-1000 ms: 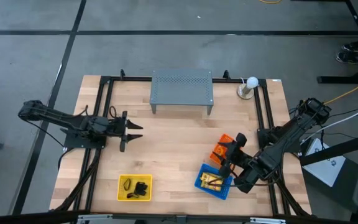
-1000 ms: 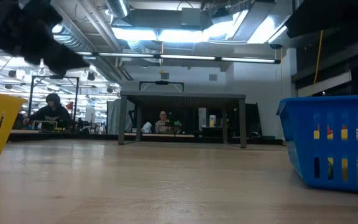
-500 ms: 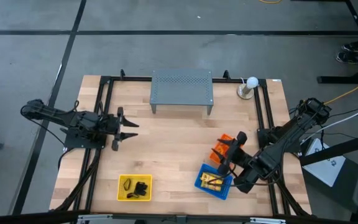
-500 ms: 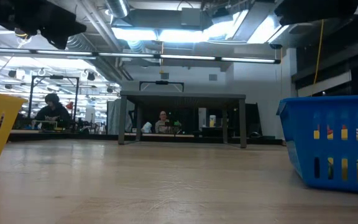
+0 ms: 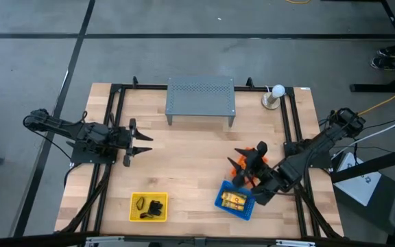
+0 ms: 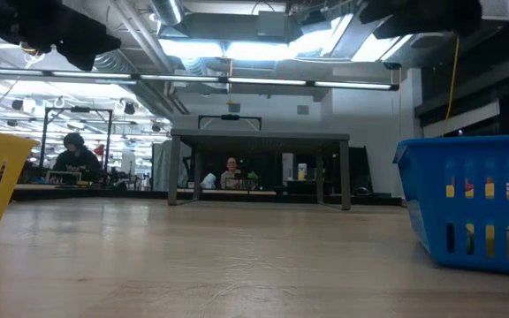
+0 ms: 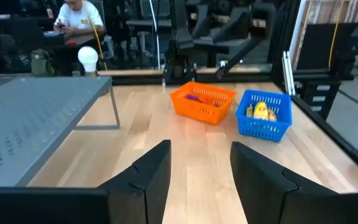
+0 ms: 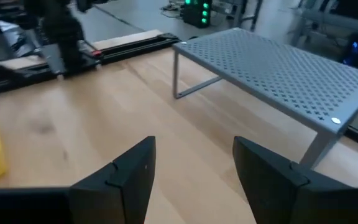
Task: Pick & Place Office Desk Supplies
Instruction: Put the orange basket onto the shelf
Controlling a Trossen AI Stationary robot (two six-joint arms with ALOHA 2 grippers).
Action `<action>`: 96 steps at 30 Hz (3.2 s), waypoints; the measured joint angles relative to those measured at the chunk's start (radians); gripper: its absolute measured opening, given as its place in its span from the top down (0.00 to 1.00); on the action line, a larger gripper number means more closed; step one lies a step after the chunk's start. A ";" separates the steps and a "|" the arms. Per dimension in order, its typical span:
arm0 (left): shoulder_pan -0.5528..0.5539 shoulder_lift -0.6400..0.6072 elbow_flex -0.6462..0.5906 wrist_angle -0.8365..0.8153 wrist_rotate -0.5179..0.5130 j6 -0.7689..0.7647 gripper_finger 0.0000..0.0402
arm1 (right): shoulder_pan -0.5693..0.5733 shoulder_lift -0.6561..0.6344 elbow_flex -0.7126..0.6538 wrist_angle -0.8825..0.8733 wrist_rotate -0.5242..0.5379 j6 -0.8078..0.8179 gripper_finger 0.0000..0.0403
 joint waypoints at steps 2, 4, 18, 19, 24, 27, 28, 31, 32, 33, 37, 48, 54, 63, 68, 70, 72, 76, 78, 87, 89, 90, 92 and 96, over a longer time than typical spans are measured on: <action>0.000 0.000 -0.001 -0.021 0.000 -0.001 0.60 | -0.035 0.000 0.000 -0.003 -0.023 0.049 0.46; 0.000 0.001 -0.011 -0.021 -0.011 -0.013 0.60 | -0.080 0.000 0.000 -0.014 -0.113 0.158 0.46; 0.000 0.001 -0.021 -0.036 0.021 0.014 0.60 | -0.276 -0.035 -0.001 -0.251 -0.617 0.221 0.46; 0.000 0.001 -0.021 -0.036 0.024 0.017 0.60 | -0.283 -0.035 -0.001 -0.237 -0.639 0.191 0.46; 0.000 0.001 -0.021 -0.036 0.040 0.061 0.60 | -0.298 -0.035 -0.001 -0.053 -0.566 0.027 0.46; 0.000 0.001 -0.021 -0.036 0.040 0.091 0.60 | -0.290 -0.035 0.000 0.093 -0.483 -0.111 0.46; 0.000 0.001 -0.021 -0.035 0.040 0.100 0.60 | -0.291 -0.035 0.000 0.139 -0.477 -0.162 0.46; 0.000 0.001 -0.021 -0.035 0.040 0.114 0.60 | -0.308 -0.035 0.000 0.255 -0.475 -0.268 0.46; 0.000 0.001 -0.021 -0.035 0.040 0.114 0.60 | -0.314 -0.035 0.000 0.287 -0.473 -0.281 0.46; 0.000 0.001 -0.021 -0.035 0.043 0.115 0.60 | -0.320 -0.035 0.000 0.316 -0.480 -0.288 0.46; 0.000 0.001 -0.021 -0.035 0.072 0.115 0.60 | -0.351 -0.035 0.000 0.414 -0.657 -0.345 0.46; 0.000 0.001 -0.021 -0.036 0.115 0.130 0.60 | -0.344 -0.024 0.007 0.427 -0.591 -0.180 0.47; 0.000 0.001 -0.021 -0.036 0.115 0.130 0.60 | -0.337 -0.024 0.071 -0.014 -0.591 0.148 0.50; 0.000 0.001 -0.021 -0.036 0.115 0.122 0.60 | -0.208 -0.024 0.097 -0.465 -0.804 0.710 0.51; 0.000 0.001 -0.021 -0.036 0.115 0.116 0.60 | -0.101 -0.024 0.097 -0.573 -0.843 1.012 0.51; 0.000 0.001 -0.021 -0.036 0.115 0.112 0.60 | -0.064 -0.024 0.097 -0.582 -0.844 1.115 0.51; 0.000 0.001 -0.021 -0.036 0.114 0.099 0.60 | -0.035 -0.024 0.097 -0.588 -0.856 1.201 0.51; 0.001 0.001 -0.021 -0.037 0.114 0.065 0.60 | -0.014 0.003 0.096 -0.606 -0.931 1.284 0.51; 0.001 0.001 -0.021 -0.043 0.114 0.063 0.60 | -0.023 0.027 0.096 -0.610 -0.945 1.291 0.51; 0.001 0.001 -0.021 -0.089 0.124 0.049 0.60 | -0.048 0.145 0.095 -0.599 -0.966 1.307 0.51; 0.001 0.005 -0.021 -0.091 0.125 0.041 0.60 | -0.048 0.155 0.095 -0.600 -0.970 1.308 0.51; 0.001 0.008 -0.021 -0.092 0.125 0.038 0.60 | -0.048 0.156 0.095 -0.602 -0.969 1.312 0.51; 0.000 0.011 -0.021 -0.092 0.125 0.036 0.60 | -0.052 0.156 0.095 -0.605 -0.971 1.313 0.51; 0.000 0.024 -0.021 -0.092 0.125 0.035 0.60 | -0.054 0.156 0.093 -0.614 -0.974 1.327 0.51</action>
